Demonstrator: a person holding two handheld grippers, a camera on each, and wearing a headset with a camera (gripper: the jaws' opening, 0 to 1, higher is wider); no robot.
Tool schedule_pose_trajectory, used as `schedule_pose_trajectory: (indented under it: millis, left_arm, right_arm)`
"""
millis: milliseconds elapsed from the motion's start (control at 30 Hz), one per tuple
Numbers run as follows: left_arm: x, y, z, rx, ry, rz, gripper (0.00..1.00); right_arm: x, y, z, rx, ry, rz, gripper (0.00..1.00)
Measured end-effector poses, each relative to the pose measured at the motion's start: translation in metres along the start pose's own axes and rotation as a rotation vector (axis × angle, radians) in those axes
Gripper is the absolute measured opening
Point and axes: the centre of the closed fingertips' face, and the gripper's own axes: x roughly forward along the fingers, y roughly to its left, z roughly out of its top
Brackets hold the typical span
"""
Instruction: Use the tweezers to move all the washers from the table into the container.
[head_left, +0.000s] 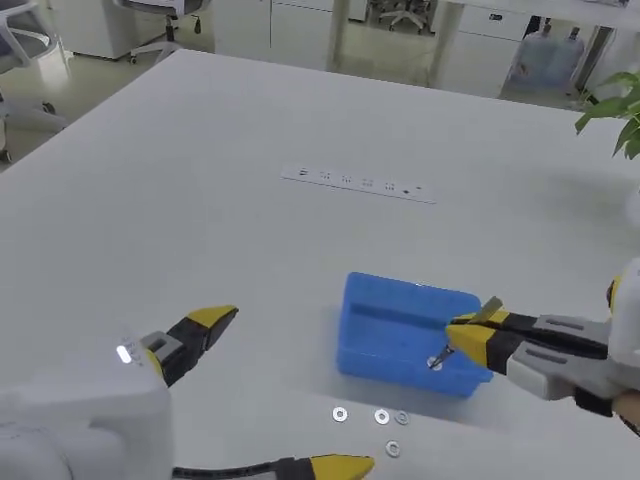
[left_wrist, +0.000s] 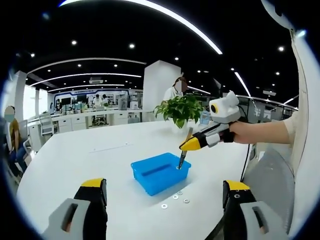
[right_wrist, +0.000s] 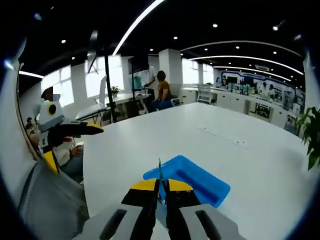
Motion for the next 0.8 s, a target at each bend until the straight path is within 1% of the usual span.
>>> schedule_pose_trajectory:
  millis: [33,67,133,233,300,400,600,800]
  left_arm:
    - [0.0,0.001,0.0,0.003,0.0,0.003,0.99]
    - [-0.001,0.001,0.001,0.003,-0.002,0.004,0.99]
    - [-0.001,0.002,0.001,0.0,-0.002,0.007,0.99]
    - [-0.002,0.003,0.001,-0.003,-0.003,0.009,0.99]
    - [-0.002,0.003,0.001,-0.008,-0.001,0.011,0.99]
    - [-0.003,0.003,0.001,-0.011,0.0,0.01,0.99]
    - [-0.004,0.004,0.0,-0.012,0.004,0.012,0.99]
    - [-0.005,0.006,0.0,-0.011,0.005,0.019,0.99]
  right_arm:
    - [0.001,-0.008,0.0,0.029,-0.004,-0.03,0.02]
    - [0.003,-0.014,-0.001,0.045,-0.008,-0.049,0.02]
    - [0.006,-0.026,-0.004,0.07,0.004,-0.085,0.02]
    - [0.012,-0.041,-0.01,0.098,0.019,-0.119,0.02]
    - [0.015,-0.047,-0.012,0.093,0.028,-0.135,0.02]
    - [0.021,-0.057,-0.02,0.112,0.05,-0.162,0.02]
    - [0.031,-0.061,-0.033,0.103,0.088,-0.17,0.02]
    - [0.036,-0.06,-0.037,0.098,0.102,-0.165,0.02]
